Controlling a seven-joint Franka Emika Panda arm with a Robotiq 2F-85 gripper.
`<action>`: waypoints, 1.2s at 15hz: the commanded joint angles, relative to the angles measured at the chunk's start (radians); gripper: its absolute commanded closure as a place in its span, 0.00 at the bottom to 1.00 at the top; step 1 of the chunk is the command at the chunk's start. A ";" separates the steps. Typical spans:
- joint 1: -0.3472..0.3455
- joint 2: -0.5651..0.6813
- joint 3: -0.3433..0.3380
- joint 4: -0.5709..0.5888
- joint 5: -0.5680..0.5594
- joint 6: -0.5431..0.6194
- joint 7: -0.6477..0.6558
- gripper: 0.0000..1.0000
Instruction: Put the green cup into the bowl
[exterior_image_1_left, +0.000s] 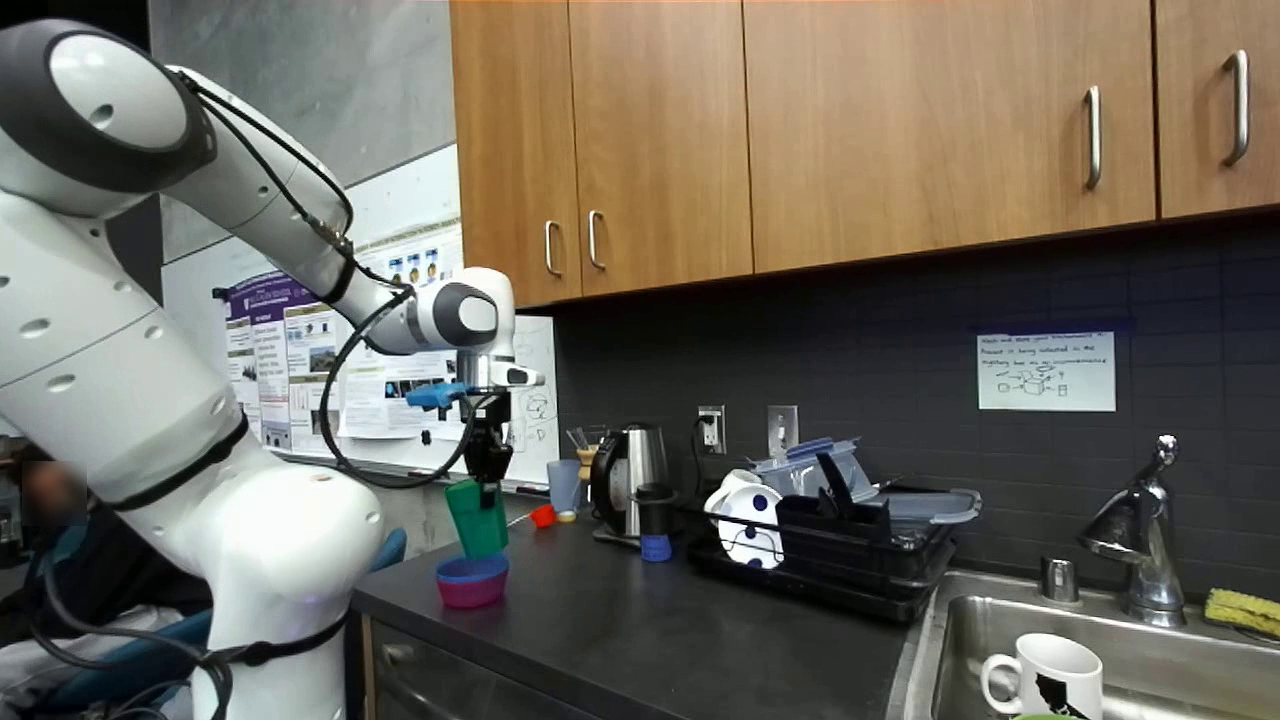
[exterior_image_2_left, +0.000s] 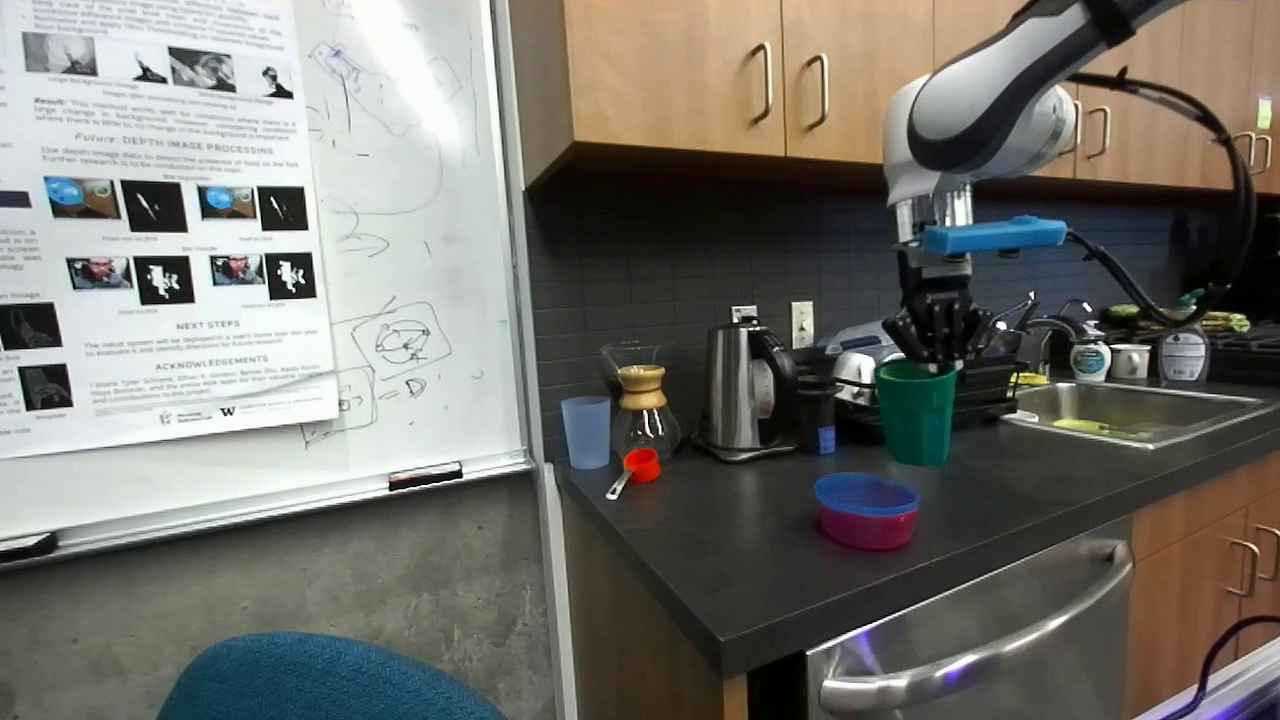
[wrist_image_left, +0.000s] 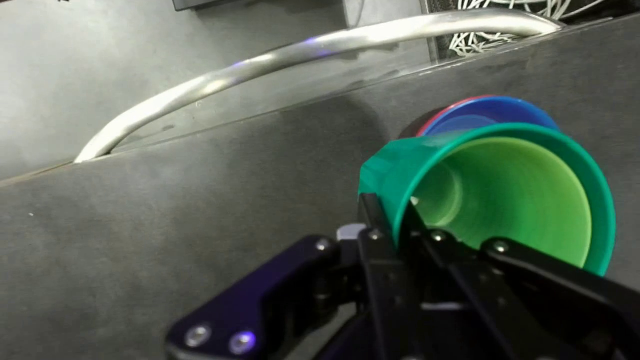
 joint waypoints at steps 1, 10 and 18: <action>0.018 -0.015 0.042 0.046 0.010 -0.011 0.030 0.98; 0.021 0.137 0.044 0.057 0.022 0.133 -0.001 0.98; 0.037 0.277 0.021 0.086 0.079 0.161 -0.042 0.98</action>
